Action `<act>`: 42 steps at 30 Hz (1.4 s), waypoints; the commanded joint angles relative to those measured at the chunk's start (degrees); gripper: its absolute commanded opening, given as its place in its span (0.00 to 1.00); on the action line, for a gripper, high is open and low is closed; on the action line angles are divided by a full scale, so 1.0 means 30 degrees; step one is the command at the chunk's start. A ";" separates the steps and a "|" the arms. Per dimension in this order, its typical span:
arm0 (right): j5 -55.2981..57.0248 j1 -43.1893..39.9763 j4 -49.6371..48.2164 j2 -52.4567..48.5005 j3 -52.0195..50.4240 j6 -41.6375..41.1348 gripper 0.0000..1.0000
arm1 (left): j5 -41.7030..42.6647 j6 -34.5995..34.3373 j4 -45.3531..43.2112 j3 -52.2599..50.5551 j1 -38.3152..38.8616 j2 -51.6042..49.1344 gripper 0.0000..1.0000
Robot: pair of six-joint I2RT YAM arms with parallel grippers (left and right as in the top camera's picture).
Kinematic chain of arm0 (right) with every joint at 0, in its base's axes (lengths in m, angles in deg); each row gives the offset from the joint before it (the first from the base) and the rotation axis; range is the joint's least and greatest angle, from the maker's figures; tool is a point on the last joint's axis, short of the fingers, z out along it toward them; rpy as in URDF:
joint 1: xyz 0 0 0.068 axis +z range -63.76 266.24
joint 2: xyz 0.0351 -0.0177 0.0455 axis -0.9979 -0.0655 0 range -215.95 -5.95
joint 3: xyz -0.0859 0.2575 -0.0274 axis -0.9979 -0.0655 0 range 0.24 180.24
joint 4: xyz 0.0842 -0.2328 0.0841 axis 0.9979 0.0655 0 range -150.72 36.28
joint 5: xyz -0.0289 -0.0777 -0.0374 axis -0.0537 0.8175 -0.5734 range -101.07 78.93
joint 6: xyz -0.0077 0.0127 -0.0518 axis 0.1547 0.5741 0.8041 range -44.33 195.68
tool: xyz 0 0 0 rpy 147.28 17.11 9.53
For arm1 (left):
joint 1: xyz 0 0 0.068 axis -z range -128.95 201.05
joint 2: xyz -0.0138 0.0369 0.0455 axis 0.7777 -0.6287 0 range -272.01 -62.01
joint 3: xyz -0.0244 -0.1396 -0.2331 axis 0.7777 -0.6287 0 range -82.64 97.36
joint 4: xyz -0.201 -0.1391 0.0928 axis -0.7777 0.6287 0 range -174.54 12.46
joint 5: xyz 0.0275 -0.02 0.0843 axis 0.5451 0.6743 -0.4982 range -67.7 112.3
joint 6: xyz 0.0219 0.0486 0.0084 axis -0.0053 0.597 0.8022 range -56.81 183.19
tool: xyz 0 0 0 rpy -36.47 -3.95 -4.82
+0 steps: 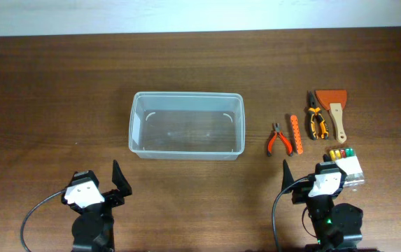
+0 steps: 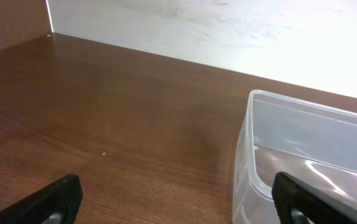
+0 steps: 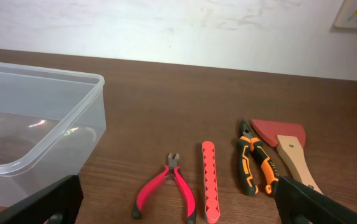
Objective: Pack container
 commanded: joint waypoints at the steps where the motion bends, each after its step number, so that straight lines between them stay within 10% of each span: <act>1: -0.0168 -0.0146 -0.0051 0.0197 -0.0146 0.0124 0.99 | -0.0066 0.0168 0.0029 -0.0058 0.0058 0.0080 0.99; 42: 0.1144 -0.0146 -0.0066 0.0197 -0.0146 0.0182 0.99 | -0.0066 0.0168 0.0029 -0.0058 0.0058 0.0080 0.99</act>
